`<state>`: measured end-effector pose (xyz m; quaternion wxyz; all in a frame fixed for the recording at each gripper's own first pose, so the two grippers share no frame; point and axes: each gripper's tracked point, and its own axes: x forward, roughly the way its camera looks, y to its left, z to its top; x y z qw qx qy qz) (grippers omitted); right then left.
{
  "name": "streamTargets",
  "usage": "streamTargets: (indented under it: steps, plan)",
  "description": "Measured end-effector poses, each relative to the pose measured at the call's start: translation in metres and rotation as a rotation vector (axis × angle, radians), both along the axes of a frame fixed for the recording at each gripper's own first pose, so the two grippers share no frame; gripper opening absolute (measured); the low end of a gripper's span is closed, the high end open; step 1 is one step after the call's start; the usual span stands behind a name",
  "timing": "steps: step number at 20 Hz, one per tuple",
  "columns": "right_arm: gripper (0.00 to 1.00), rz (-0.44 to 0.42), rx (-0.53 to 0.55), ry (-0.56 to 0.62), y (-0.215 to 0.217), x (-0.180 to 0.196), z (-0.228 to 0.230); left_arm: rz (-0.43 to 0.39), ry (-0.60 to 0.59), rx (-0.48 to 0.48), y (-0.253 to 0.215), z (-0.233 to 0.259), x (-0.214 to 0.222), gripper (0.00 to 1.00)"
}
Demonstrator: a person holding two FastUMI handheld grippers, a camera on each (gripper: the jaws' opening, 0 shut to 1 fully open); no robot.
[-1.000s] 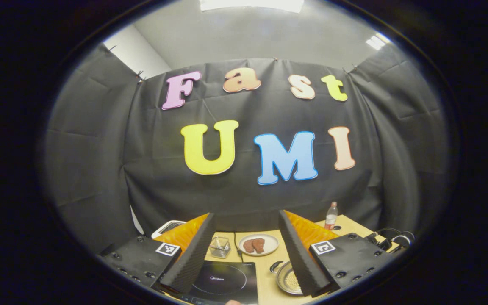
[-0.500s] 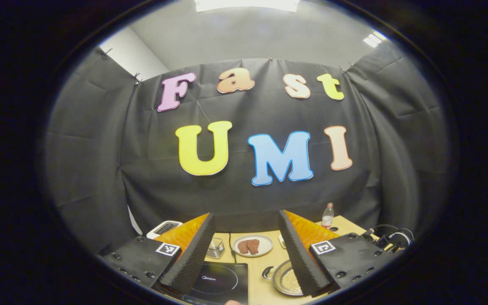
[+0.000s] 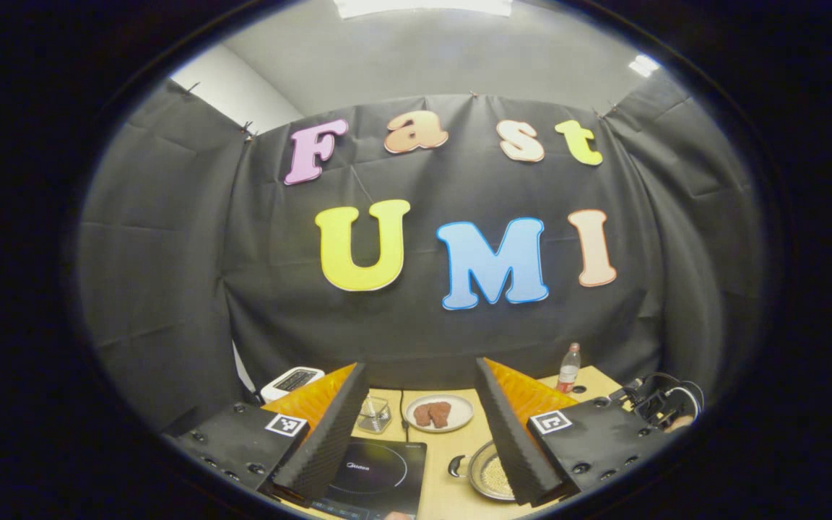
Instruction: First push the handle of the pot to place it horizontally, then grasp the pot with both hands and set it on the induction cooktop.
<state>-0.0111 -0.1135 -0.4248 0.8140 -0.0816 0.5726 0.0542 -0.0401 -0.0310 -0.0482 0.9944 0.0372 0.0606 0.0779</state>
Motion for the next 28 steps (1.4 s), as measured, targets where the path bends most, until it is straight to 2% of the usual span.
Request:
streamTargets:
  steps: [4, 5, 8, 12, 13, 14, 15, 17, 18, 20, 23, 28]
  plan:
    - [0.01, -0.012, 0.006, -0.022, -0.006, 0.013, -0.001, 0.003, 0.028, -0.017, -0.008, -0.017, 0.002, 0.94]
    - [0.01, -0.015, 0.004, -0.027, -0.009, 0.015, 0.0, -0.007, 0.035, -0.03, -0.01, -0.022, 0.003, 0.99]
    - [0.01, -0.043, -0.004, -0.057, -0.014, 0.024, 0.003, -0.045, 0.057, -0.047, -0.014, -0.038, 0.015, 0.96]
    - [0.01, -0.087, 0.016, -0.089, -0.018, 0.027, 0.013, -0.093, 0.122, -0.058, -0.008, -0.075, 0.034, 0.99]
    - [0.01, -0.088, 0.009, -0.106, -0.021, 0.025, 0.015, -0.104, 0.142, -0.067, -0.008, -0.085, 0.039, 0.94]
    - [0.1, -0.092, -0.004, -0.129, -0.021, 0.023, 0.016, -0.12, 0.162, -0.077, -0.007, -0.095, 0.044, 0.94]
    - [0.19, -0.097, -0.012, -0.162, -0.024, 0.021, 0.024, -0.136, 0.187, -0.09, -0.008, -0.108, 0.047, 0.99]
    - [0.6, -0.115, -0.009, -0.233, -0.029, 0.02, 0.046, -0.169, 0.238, -0.107, -0.01, -0.134, 0.056, 0.96]
    - [0.86, -0.129, 0.0, -0.276, -0.029, 0.022, 0.056, -0.189, 0.262, -0.119, -0.012, -0.146, 0.06, 0.94]
    - [0.93, -0.154, 0.031, -0.358, -0.024, 0.024, 0.077, -0.226, 0.323, -0.147, -0.018, -0.171, 0.067, 0.97]
    - [0.92, -0.175, 0.076, -0.435, -0.012, 0.032, 0.088, -0.261, 0.439, -0.199, -0.027, -0.224, 0.076, 0.95]
    - [0.92, -0.193, 0.087, -0.428, 0.005, 0.044, 0.068, -0.284, 0.604, -0.235, -0.038, -0.304, 0.084, 0.97]
